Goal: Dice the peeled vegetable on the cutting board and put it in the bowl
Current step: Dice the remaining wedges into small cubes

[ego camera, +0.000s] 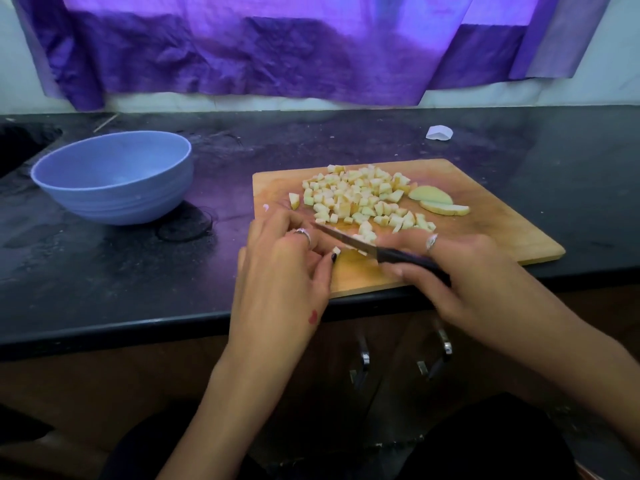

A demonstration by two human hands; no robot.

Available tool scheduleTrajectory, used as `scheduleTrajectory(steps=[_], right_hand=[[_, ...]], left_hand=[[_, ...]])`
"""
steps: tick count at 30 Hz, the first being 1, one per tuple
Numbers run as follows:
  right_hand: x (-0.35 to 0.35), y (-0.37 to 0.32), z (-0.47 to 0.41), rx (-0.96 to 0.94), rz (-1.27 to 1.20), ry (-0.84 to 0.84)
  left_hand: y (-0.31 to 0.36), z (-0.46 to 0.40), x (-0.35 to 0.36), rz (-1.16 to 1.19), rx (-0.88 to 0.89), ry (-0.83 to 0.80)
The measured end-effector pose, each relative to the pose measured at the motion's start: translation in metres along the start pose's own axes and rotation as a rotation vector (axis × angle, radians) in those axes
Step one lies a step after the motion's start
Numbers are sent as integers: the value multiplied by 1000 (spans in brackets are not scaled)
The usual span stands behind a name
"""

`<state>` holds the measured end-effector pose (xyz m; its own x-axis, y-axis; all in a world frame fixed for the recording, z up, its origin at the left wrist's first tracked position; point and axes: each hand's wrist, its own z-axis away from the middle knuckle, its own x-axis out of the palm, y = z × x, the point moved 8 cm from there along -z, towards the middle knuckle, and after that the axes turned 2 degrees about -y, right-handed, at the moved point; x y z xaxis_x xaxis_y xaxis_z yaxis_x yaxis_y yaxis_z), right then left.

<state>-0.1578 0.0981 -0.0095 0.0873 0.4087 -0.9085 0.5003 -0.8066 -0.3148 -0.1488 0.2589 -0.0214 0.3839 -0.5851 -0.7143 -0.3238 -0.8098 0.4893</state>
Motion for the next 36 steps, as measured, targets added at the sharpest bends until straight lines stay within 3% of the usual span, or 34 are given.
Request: scheduleTrajectory(steps=[6,14,20,24,31,36], right_hand=[[-36,36,11,18,-112,150],[-36,48,22,-86,-124,-143],[-25,68,-41,-48,26,-16],[-32,75,-54,8,-109,13],[-61,95,-20,35,-238,30],[-71,110,-6,105,-198,127]], left_hand=[[5,-37,5,-181,-27,-43],[-9,-35,-12,-51,-58,158],[-22,-32,-19,163,-95,250],[-29,-30,-21,280,-133,266],[-26,-29,-19,254,-106,243],[-11,-32,-19,90,-25,199]])
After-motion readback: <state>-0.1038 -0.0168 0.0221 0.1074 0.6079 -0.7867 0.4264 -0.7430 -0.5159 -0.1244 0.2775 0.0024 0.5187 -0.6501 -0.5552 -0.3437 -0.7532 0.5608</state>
